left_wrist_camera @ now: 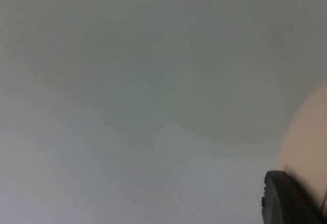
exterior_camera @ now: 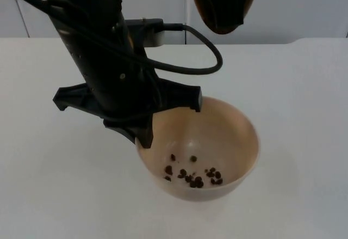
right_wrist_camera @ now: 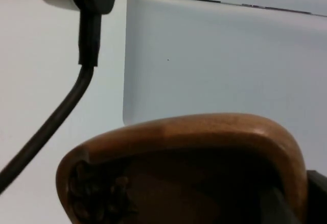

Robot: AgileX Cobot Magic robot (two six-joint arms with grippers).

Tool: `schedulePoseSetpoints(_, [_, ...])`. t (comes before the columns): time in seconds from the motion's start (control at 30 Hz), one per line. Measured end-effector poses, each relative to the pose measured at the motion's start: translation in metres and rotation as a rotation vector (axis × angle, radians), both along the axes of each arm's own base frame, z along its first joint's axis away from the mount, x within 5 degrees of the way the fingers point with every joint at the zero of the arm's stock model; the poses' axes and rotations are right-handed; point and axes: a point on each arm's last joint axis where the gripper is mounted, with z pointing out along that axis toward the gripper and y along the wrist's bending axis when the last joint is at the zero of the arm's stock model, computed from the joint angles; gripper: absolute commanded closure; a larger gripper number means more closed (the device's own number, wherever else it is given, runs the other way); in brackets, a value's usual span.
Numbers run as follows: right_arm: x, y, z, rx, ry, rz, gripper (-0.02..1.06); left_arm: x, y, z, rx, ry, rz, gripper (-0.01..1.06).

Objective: Pick up the bowl with the left hand and pour the coffee beans from the cup into the bowl with the right hand.

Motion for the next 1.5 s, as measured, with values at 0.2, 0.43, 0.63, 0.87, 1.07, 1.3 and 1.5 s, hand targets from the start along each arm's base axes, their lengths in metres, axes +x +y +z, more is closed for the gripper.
schedulePoseSetpoints(0.2, [-0.005,0.003,0.001,-0.024,-0.007,0.027,1.05,0.0,0.0,0.0,-0.001,-0.002,0.0,1.05])
schedulePoseSetpoints(0.43, [-0.005,0.004,0.002,-0.038,-0.019,0.036,1.05,0.0,0.0,0.0,-0.002,-0.001,0.001,1.05])
schedulePoseSetpoints(0.63, [-0.005,0.004,0.003,-0.056,-0.038,0.043,1.05,0.0,0.0,0.0,-0.002,-0.001,0.001,1.05])
schedulePoseSetpoints(0.87, [-0.005,0.004,0.003,-0.058,-0.038,0.046,1.05,0.0,0.0,0.0,-0.002,-0.001,0.001,1.05])
schedulePoseSetpoints(1.07, [-0.002,0.003,0.003,-0.051,-0.038,0.04,1.05,0.0,0.0,0.0,-0.002,-0.001,0.001,1.05])
schedulePoseSetpoints(1.3, [0.0,0.002,0.003,0.001,-0.035,0.013,1.05,0.0,0.0,0.0,-0.002,-0.001,0.001,1.05])
schedulePoseSetpoints(1.5, [0.009,-0.006,-0.002,0.071,0.023,-0.055,1.05,0.0,0.0,0.0,-0.002,-0.001,0.001,1.05])
